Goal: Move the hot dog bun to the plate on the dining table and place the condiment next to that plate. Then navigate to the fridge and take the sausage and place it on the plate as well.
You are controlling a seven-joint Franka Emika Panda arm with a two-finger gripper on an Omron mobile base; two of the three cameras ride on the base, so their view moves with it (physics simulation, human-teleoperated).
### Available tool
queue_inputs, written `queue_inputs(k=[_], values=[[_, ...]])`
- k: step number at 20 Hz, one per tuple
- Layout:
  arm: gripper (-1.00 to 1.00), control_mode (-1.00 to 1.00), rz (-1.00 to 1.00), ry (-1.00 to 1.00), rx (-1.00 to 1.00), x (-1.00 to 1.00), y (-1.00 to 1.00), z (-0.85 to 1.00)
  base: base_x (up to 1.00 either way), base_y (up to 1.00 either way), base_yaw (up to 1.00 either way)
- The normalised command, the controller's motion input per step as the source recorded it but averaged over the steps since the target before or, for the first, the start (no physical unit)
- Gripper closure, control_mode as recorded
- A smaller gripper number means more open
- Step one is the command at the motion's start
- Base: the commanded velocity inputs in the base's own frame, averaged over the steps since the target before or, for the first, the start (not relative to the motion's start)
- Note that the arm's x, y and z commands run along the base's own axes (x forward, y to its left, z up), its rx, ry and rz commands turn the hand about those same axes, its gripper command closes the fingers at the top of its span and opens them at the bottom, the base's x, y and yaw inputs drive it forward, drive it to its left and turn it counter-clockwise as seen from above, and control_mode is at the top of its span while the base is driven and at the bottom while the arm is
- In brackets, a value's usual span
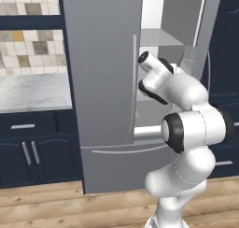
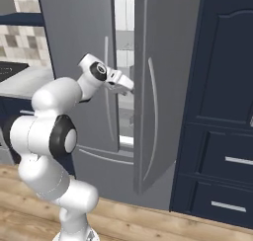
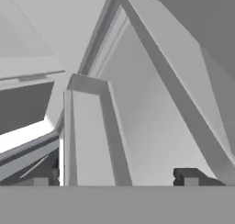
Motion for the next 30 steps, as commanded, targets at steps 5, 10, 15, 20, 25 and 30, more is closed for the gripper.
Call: queue_inputs(k=[5, 10, 15, 20, 25, 30], values=[[-1.0, -1.0, -0.1, -0.11, 0.09, -0.47, -1.0, -0.42, 0.0, 0.0, 0.0], [-1.0, -1.0, -0.13, -0.08, 0.02, -0.24, -1.0, -0.55, 0.0, 0.0, 0.0], [-1.0, -1.0, 0.0, -0.03, 0.07, 0.25, -1.0, -0.18, 0.0, 0.0, 0.0], [-1.0, -1.0, 0.16, -0.11, 0.1, 0.62, -0.98, -0.02, 0.0, 0.0, 0.0], [-1.0, -1.0, 0.17, -0.08, 0.03, 0.26, -0.67, -0.02, 0.0, 0.0, 0.0], [-1.0, -1.0, 0.09, -0.04, 0.0, -0.39, 0.27, -0.06, 0.0, 0.0, 0.0]])
